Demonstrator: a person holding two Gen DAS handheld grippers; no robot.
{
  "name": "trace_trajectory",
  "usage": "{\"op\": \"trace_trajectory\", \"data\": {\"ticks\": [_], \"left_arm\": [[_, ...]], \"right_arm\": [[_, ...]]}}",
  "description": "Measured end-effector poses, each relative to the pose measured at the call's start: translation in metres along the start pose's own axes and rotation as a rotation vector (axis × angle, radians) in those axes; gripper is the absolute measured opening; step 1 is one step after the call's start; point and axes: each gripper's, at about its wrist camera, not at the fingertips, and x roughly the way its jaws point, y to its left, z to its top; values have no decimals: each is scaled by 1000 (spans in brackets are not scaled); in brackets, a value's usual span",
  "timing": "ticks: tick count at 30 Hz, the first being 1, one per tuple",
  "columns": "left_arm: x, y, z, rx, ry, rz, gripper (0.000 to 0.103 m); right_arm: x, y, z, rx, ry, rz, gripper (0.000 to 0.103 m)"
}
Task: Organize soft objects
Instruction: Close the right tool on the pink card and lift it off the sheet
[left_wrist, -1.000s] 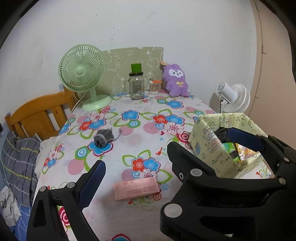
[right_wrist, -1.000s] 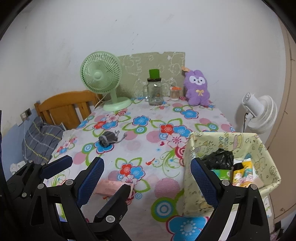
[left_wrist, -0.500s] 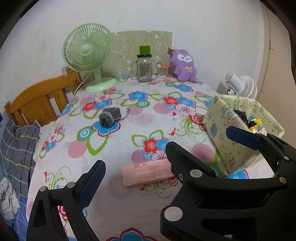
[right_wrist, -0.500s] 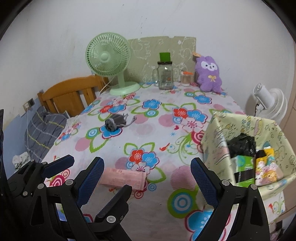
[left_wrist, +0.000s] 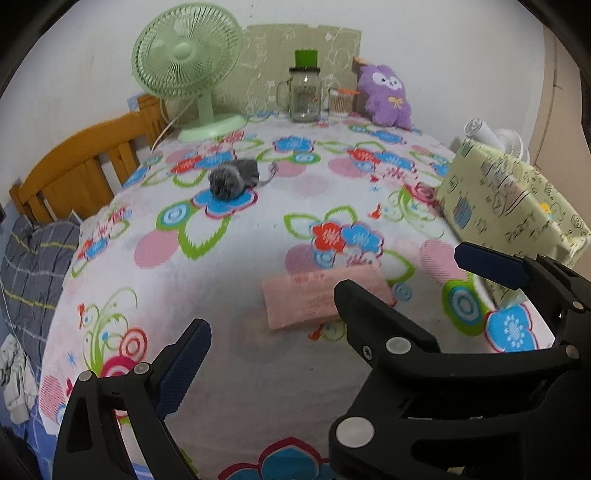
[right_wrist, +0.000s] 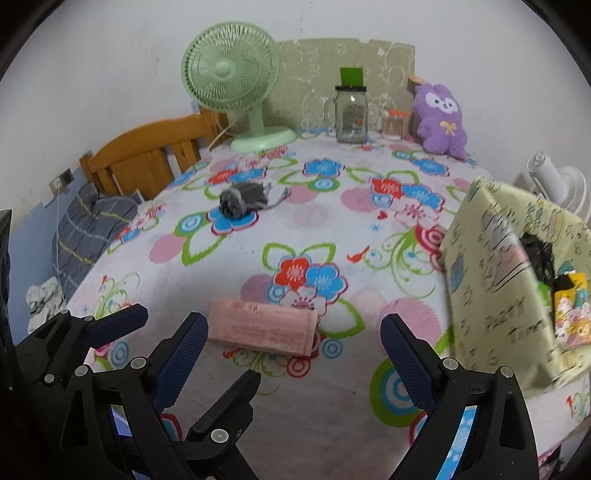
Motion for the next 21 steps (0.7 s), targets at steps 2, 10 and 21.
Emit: {"op": "trace_trajectory", "data": {"ticks": [2, 10, 21], "left_arm": [[4, 2, -4, -8, 12, 5, 97], [18, 17, -7, -41, 39, 67, 97], [33, 31, 3, -55, 41, 98, 99]], "right_arm": [[4, 1, -3, -4, 11, 1, 96], [17, 4, -5, -21, 37, -3, 96], [36, 7, 4, -8, 50, -2, 96]]}}
